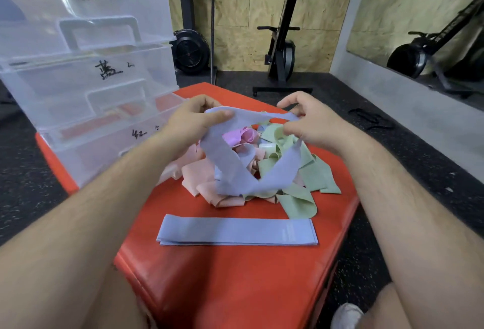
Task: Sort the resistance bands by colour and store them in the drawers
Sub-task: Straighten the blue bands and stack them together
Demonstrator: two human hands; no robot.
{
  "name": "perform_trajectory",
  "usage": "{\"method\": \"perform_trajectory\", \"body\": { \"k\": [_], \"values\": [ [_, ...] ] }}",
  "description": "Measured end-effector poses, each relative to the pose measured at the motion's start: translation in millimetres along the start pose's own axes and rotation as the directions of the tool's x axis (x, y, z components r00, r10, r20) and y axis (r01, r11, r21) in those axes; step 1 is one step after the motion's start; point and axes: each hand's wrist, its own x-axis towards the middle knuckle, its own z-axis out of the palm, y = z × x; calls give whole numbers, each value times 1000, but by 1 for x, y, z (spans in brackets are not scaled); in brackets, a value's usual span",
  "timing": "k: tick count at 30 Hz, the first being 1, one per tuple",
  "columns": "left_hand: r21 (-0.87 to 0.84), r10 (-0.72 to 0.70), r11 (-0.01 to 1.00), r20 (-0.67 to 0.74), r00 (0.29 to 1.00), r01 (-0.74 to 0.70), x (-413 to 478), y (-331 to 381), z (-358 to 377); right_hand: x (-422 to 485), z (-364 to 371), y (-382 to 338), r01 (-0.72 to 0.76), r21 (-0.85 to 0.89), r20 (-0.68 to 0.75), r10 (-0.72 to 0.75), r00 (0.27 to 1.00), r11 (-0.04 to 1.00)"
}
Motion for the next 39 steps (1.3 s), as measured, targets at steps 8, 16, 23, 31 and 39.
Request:
{"method": "perform_trajectory", "body": {
  "k": [8,16,23,31,39],
  "values": [
    [260,89,964,-94,992,-62,-17,-1,3,-33,-10,1,-85,508,245,-50,968,857],
    [59,107,993,-168,980,-98,-39,30,14,-43,2,-30,-40,848,196,-243,950,528],
    [-385,133,916,32,991,-110,-61,45,23,-37,15,-41,81,807,30,-177,984,585],
    [-322,145,935,-32,989,-148,-70,43,24,-36,43,-42,146,452,-161,-80,984,880],
    [-20,287,956,-117,951,-291,-72,40,20,-41,48,-47,144,369,-79,-124,989,918]
  ]
}}
